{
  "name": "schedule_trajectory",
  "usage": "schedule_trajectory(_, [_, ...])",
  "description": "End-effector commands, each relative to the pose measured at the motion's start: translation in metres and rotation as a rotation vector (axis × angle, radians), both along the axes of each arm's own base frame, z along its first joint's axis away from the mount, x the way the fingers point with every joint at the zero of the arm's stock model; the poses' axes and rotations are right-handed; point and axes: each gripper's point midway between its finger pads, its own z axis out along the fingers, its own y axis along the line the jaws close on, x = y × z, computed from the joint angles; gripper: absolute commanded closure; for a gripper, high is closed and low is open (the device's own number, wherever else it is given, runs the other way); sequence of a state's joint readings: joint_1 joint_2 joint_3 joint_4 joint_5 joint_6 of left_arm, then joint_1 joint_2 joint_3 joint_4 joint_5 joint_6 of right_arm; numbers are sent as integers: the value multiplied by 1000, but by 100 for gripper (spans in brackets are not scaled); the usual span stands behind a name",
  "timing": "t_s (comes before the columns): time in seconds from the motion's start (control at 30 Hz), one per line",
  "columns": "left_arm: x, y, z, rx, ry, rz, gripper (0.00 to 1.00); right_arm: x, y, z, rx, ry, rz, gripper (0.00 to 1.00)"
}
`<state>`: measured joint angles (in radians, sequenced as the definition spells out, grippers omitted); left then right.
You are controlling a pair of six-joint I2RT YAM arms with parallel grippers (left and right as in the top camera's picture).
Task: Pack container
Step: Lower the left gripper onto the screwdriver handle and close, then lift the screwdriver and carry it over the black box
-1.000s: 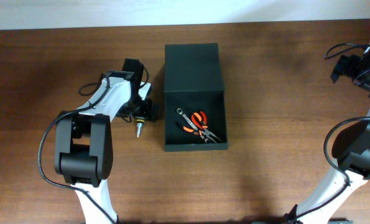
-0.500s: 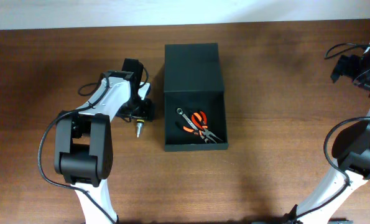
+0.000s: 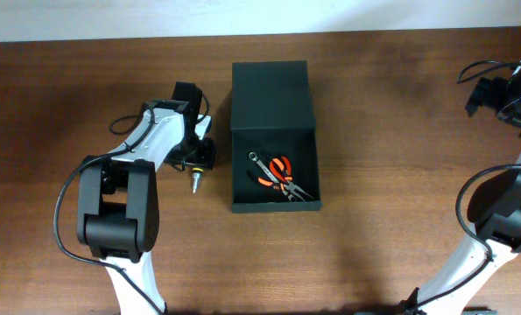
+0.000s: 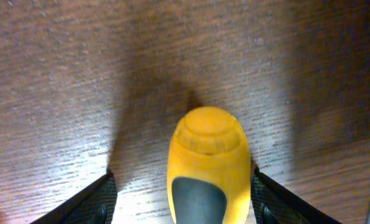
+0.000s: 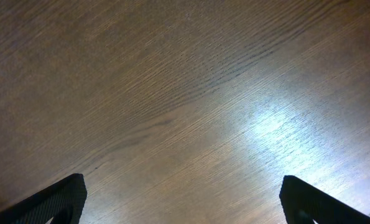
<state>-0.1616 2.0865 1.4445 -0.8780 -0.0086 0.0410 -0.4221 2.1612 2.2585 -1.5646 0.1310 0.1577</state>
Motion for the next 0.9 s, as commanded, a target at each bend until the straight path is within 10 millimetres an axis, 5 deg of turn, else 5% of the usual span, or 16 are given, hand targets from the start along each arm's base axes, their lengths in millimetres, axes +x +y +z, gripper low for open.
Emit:
schedule_trajectory(0.0, [-2, 0, -13, 3, 24, 3, 29, -1, -2, 3, -8, -9, -13, 1])
schedule_trajectory(0.87, [3, -1, -13, -4, 4, 4, 54, -1, -2, 3, -8, -9, -13, 1])
